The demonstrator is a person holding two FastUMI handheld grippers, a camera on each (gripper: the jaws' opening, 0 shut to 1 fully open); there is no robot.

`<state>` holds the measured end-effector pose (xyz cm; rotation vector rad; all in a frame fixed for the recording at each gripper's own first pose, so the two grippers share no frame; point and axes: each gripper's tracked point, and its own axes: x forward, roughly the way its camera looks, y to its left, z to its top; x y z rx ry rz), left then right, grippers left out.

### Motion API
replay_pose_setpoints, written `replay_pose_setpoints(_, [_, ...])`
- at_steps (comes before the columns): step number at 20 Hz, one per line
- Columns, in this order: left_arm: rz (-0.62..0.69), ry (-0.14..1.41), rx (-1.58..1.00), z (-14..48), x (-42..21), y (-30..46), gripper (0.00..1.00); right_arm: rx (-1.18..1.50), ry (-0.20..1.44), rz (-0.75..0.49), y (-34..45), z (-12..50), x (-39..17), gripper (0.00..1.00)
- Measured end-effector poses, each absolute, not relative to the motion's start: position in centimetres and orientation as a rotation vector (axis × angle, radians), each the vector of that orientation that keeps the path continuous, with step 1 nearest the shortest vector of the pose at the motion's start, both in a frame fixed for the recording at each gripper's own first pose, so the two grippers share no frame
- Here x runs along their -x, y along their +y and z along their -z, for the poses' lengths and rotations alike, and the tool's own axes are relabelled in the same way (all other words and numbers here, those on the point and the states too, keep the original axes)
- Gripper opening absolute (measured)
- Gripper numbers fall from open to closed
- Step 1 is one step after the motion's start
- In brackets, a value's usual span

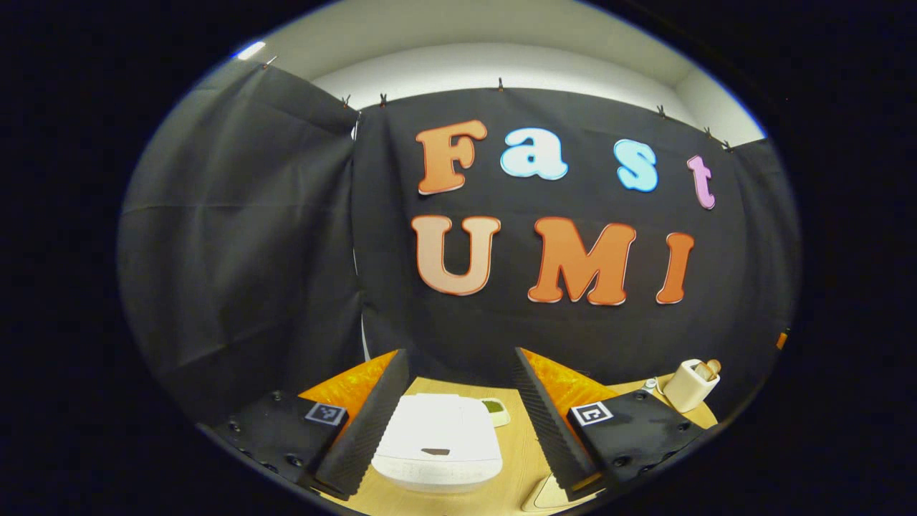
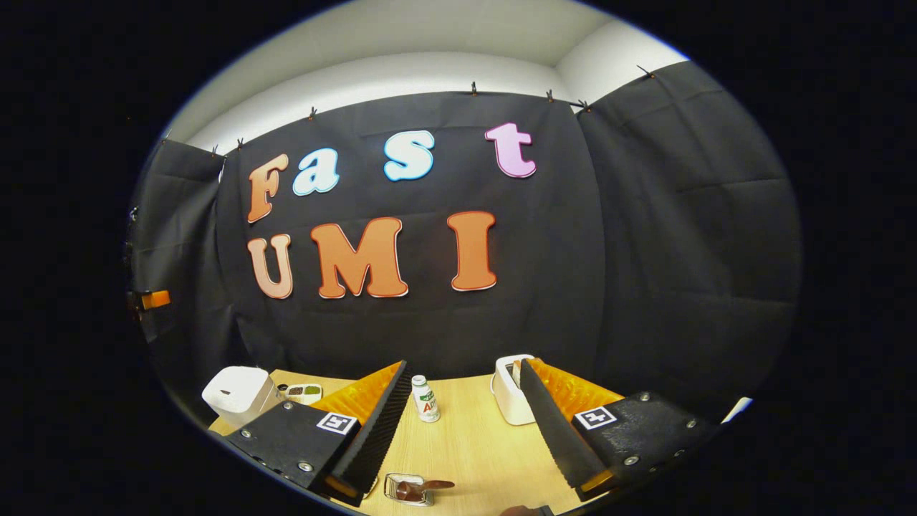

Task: Close the left gripper, press the button to open the rice cooker; take a wooden spoon from the chopstick holder with the right hand, scoop a spoonful of rice and pour it into the rice cooker, then put the wooden spoon back into the chopstick holder.

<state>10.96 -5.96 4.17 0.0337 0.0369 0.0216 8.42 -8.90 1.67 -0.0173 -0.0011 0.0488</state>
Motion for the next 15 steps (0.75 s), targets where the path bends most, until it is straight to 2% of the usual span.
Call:
replay_pose_setpoints(1, [-0.02, 0.009, -0.033, -5.4, -10.0, -6.1, 0.98, 0.024, -0.015, -0.043, -9.2, -2.2, -8.2, 1.0])
replay_pose_setpoints(2, [-0.02, -0.015, -0.029, -6.6, -9.2, -6.1, 0.98, 0.03, -0.028, -0.039, -9.5, -2.6, -8.1, 0.95])
replay_pose_setpoints(15, [-0.043, -0.106, -0.004, -10.3, -6.6, -6.0, 0.98, 0.025, -0.023, -0.041, -10.2, -2.0, -8.5, 0.95])
